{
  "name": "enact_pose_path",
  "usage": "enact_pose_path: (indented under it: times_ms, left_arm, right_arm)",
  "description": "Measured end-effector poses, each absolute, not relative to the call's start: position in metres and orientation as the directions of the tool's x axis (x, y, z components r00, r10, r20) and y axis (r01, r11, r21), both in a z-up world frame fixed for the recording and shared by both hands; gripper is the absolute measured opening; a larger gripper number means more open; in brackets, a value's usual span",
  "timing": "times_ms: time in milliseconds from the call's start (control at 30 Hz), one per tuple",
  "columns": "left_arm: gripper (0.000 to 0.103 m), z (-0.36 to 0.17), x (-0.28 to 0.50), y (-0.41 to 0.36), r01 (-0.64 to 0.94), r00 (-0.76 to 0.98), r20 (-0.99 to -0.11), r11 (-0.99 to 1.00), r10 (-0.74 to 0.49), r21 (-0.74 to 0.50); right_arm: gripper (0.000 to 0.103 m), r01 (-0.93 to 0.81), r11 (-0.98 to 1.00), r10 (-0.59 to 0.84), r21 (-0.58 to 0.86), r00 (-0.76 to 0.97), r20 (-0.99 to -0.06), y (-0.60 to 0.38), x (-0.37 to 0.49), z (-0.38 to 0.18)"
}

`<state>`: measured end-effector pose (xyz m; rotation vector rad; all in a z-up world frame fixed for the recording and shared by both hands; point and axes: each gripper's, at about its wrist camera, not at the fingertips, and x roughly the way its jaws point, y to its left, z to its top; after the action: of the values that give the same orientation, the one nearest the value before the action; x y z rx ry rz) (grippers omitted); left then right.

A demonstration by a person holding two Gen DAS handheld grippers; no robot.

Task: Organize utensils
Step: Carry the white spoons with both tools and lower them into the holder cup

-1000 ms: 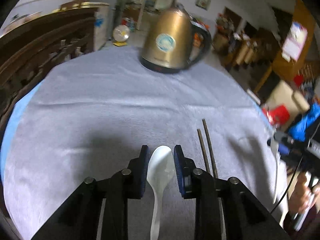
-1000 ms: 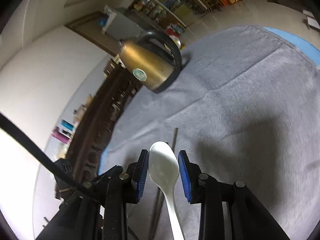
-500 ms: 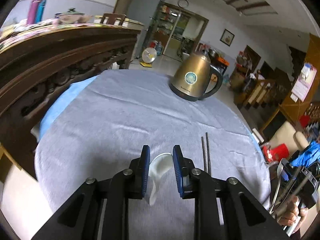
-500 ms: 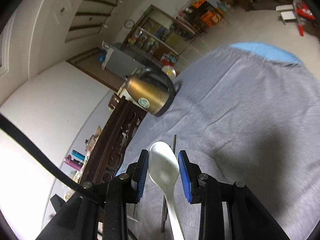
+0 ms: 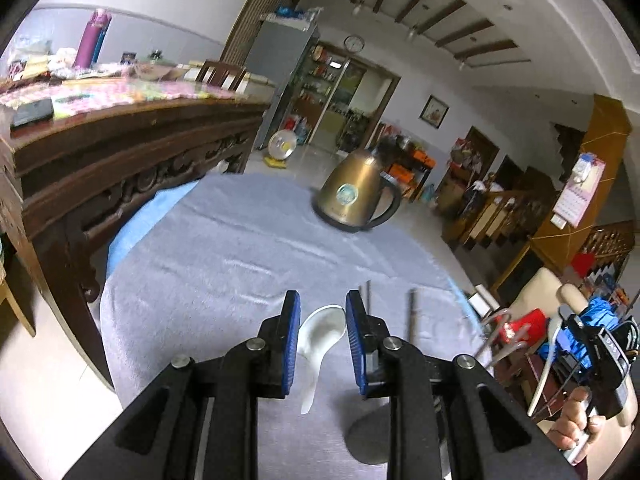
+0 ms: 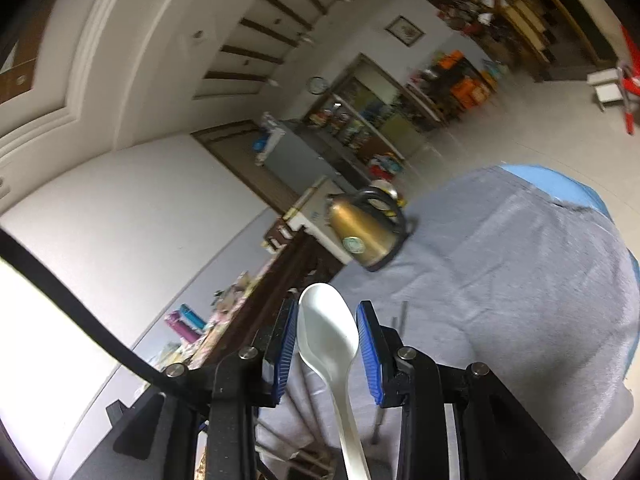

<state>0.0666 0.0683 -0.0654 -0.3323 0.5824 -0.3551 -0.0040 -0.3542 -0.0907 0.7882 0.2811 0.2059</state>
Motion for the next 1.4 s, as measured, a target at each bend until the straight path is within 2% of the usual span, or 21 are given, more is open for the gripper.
enact_pose_path:
  times_ms: [200, 533, 933, 1400]
  left_arm:
    - [0.024, -0.040, 0.046, 0.058, 0.314, 0.774, -0.409, 0.854, -0.484, -0.416]
    - [0.024, -0.023, 0.030, 0.037, 0.412, 0.748, -0.348, 0.806, -0.566, -0.425]
    - [0.024, -0.032, 0.032, 0.023, 0.417, 0.751, -0.342, 0.808, -0.564, -0.417]
    - [0.024, -0.053, 0.023, 0.004, 0.423, 0.751, -0.331, 0.801, -0.572, -0.424]
  right_arm:
    - [0.033, -0.170, 0.705, 0.341, 0.689, 0.932, -0.119, -0.322, -0.008, -0.069]
    - [0.033, -0.254, 0.705, 0.432, 0.662, 0.894, -0.116, -0.267, 0.022, -0.074]
    - [0.033, -0.215, 0.773, 0.392, 0.597, 0.902, -0.182, -0.232, 0.054, -0.109]
    - [0.033, -0.172, 0.800, 0.336, 0.575, 0.922, -0.191, -0.233, 0.045, -0.120]
